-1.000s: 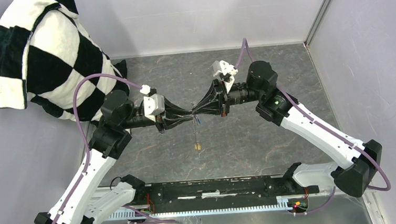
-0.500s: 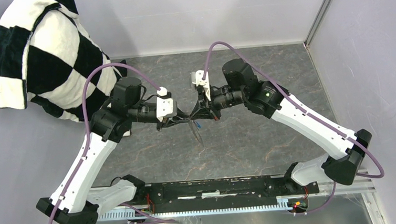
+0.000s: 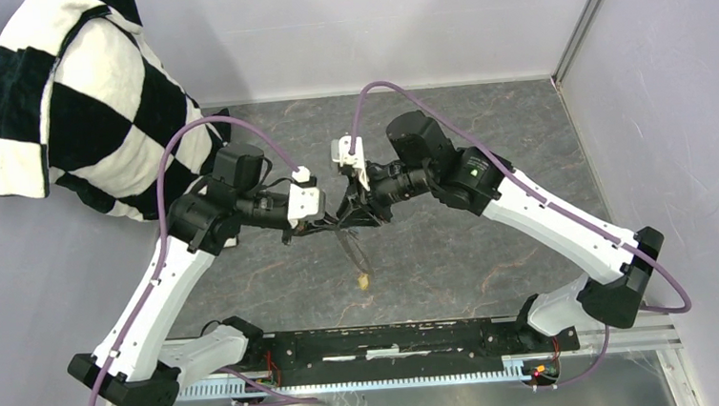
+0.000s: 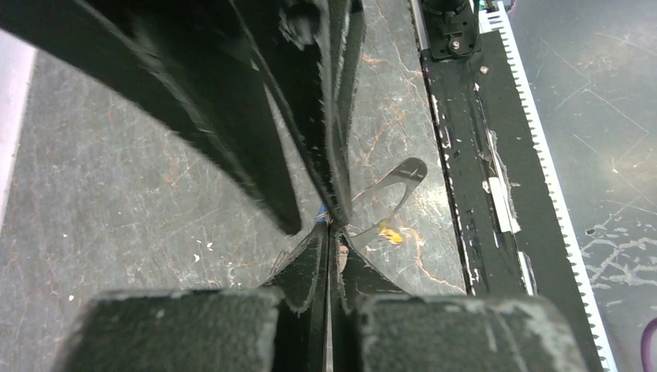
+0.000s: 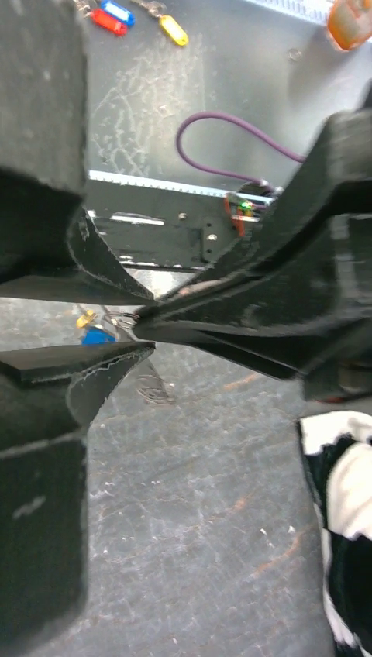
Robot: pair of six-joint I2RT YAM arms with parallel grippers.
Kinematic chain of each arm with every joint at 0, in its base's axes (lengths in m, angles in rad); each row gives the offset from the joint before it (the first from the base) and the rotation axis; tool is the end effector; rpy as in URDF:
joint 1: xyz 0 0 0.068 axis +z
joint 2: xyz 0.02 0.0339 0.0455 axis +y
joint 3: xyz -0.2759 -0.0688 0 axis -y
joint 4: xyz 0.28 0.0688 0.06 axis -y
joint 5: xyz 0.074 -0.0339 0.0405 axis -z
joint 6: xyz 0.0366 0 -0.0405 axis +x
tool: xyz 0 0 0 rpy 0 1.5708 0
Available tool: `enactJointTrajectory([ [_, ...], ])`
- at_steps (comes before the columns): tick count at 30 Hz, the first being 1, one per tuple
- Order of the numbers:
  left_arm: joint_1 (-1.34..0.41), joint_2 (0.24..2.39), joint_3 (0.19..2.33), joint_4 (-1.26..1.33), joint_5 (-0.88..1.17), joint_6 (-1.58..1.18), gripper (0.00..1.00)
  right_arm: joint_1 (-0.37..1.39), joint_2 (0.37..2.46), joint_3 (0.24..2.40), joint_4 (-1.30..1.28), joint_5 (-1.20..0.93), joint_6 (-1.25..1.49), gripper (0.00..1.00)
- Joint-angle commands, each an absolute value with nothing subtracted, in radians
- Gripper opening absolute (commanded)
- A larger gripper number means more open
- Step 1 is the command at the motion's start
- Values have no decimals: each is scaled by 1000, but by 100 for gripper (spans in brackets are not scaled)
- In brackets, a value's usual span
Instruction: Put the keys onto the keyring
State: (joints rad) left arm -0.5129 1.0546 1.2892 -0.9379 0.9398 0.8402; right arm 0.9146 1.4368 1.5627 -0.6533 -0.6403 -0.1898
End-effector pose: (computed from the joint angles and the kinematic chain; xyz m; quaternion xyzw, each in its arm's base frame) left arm 0.1729 -0.1313 0.4151 0.6549 0.5117 -0.3443 0.4367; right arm 0.1918 0.2849 0.4296 -0.5652 0.6183 0.4228 0.3456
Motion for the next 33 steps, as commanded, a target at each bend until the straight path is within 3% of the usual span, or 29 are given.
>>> enactJointTrajectory([
  [1, -526, 1041, 1262, -900, 947, 827, 2, 912, 1359, 1523, -408, -645, -119, 37],
  [3, -526, 989, 1210, -760, 942, 714, 2, 884, 1301, 1453, -313, -620, -73, 43],
  [8, -526, 836, 1056, -356, 925, 397, 2, 771, 1119, 1226, -74, -591, 60, 44],
  [12, -526, 808, 1022, -196, 952, 253, 2, 759, 1045, 1086, 21, -607, 93, 46],
  [24, -526, 838, 1042, -137, 1009, 233, 2, 788, 1052, 887, 369, -748, 320, 44],
  [33, -526, 884, 1058, -137, 1104, 231, 2, 856, 1094, 876, 443, -704, 349, 33],
])
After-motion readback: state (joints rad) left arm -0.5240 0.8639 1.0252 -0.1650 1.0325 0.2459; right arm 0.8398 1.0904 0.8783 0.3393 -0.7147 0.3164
